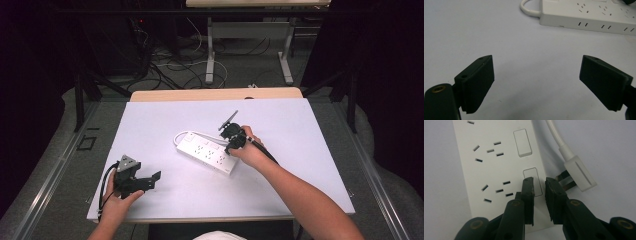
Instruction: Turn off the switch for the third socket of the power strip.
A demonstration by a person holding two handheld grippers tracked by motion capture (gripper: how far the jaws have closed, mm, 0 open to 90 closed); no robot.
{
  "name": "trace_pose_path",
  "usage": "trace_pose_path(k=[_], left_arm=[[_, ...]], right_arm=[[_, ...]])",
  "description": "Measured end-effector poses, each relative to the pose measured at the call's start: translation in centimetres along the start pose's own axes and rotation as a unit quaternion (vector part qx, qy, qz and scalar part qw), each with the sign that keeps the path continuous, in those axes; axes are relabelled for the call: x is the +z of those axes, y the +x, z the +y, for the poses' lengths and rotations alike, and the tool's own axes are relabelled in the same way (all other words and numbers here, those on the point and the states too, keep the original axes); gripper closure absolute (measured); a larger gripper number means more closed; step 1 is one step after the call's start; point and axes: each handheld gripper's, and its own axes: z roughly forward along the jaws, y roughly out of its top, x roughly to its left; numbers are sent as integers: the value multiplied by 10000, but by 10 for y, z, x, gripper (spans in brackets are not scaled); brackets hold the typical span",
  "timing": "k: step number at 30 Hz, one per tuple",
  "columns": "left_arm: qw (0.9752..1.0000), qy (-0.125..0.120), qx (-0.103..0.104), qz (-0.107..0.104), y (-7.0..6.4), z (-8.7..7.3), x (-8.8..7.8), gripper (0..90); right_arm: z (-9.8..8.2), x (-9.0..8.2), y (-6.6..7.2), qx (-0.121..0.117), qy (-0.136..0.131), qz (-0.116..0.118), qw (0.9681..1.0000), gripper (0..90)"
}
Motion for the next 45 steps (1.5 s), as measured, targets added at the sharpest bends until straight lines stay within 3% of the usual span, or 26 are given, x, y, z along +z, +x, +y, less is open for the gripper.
trace_pose_path(k=[5,7,8,15,16,17,18,19,20,24,25,26,29,32,38,39,40,41,45], left_arm=[[10000,8,-6,-6,0,0,0,127],[10000,11,-8,-5,0,0,0,128],[10000,11,-8,-5,0,0,0,128],[10000,20,4,-20,0,0,1,130],[10000,41,35,-25,0,0,0,130],[10000,41,28,-24,0,0,0,130],[10000,40,30,-24,0,0,0,130],[10000,41,31,-24,0,0,0,130],[10000,19,3,-20,0,0,1,130],[10000,39,1,-31,0,0,1,131],[10000,55,2,-35,0,0,0,131],[10000,52,-1,-36,0,0,0,131],[10000,51,1,-34,0,0,0,131],[10000,63,6,-31,0,0,0,132],[10000,20,-7,-1,0,0,0,133],[10000,41,-5,-15,0,0,0,133],[10000,74,35,-13,1,0,-1,133],[10000,72,35,-8,1,0,0,134],[10000,45,29,6,1,0,0,134]], right_arm=[[-2,4,3,162,-288,91,9994,700],[-2,4,3,170,-260,101,9995,676],[0,0,1,8,-28,80,10000,669],[1,-3,5,113,-71,103,9999,613],[1,-4,4,-22,-84,104,9999,606],[1,-4,6,105,-106,107,9998,597],[1,-3,7,82,-229,113,9996,585],[2,-6,5,-62,-141,113,9998,570],[2,-5,7,62,-202,121,9997,554],[1,-2,8,6,-553,155,9984,545],[1,-3,8,17,-523,174,9985,542],[3,-7,7,-86,-262,200,9994,534],[3,-7,5,-207,-391,231,9988,516],[3,-9,6,-69,-441,272,9986,516],[3,-12,3,-162,-481,356,9981,512],[1,-10,5,6,-683,386,9969,503],[1,-10,5,6,-683,386,9969,503],[2,-13,4,-54,-506,379,9980,494],[1,-13,3,-206,-536,453,9973,470]])
